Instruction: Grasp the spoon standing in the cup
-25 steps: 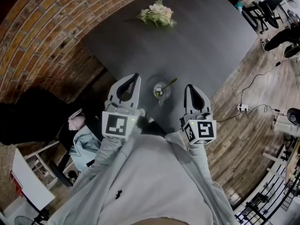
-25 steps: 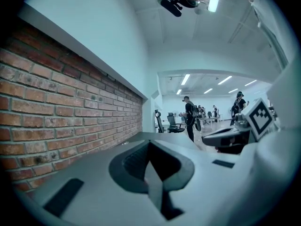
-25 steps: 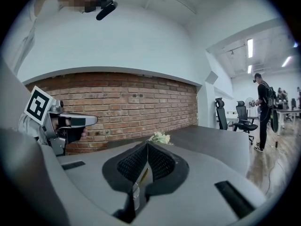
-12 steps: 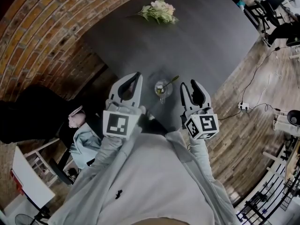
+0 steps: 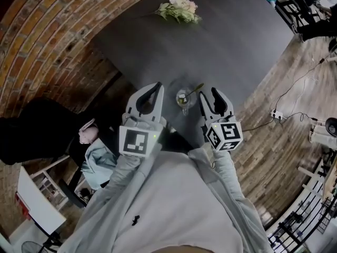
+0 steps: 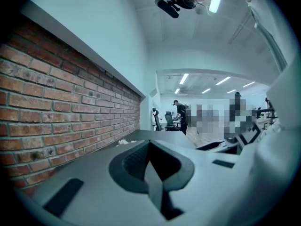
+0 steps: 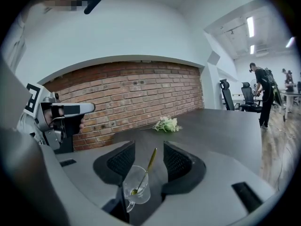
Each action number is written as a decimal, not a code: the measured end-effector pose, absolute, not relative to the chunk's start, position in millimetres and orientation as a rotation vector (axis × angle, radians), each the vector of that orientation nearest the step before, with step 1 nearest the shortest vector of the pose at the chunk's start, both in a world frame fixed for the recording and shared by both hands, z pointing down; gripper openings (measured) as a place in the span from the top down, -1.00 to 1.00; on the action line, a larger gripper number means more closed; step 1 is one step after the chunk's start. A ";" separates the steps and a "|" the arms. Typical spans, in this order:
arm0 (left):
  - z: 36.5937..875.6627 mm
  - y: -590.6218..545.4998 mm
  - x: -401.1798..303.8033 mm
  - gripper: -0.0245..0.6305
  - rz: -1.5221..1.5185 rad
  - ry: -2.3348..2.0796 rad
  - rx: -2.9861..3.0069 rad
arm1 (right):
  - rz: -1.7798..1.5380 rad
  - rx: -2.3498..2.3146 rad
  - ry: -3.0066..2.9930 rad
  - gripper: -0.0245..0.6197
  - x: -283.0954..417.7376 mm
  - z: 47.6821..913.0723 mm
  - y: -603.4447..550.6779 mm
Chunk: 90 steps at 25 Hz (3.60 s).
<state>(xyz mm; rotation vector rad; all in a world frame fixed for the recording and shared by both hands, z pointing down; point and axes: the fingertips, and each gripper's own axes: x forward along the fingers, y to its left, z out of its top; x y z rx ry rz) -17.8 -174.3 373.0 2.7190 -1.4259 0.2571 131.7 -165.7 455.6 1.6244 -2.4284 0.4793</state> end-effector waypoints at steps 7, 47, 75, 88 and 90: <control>380.7 -174.5 -15.6 0.87 0.252 -1.418 2.701 | 0.511 1.572 -2.418 0.36 127.4 481.2 -168.7; 402.9 -176.9 -18.0 0.87 0.297 -1.418 2.654 | 0.588 1.494 -2.424 0.67 106.3 533.7 -188.1; 391.7 -179.8 -16.2 0.87 0.276 -1.419 2.683 | 0.571 1.483 -2.502 0.88 102.3 509.7 -186.8; 369.8 -173.7 -14.9 0.87 0.211 -1.442 2.723 | 0.492 1.479 -2.578 0.88 96.6 468.2 -178.9; 365.2 -172.3 -14.4 0.87 0.205 -1.445 2.735 | 0.464 1.487 -2.589 0.88 96.6 458.5 -177.0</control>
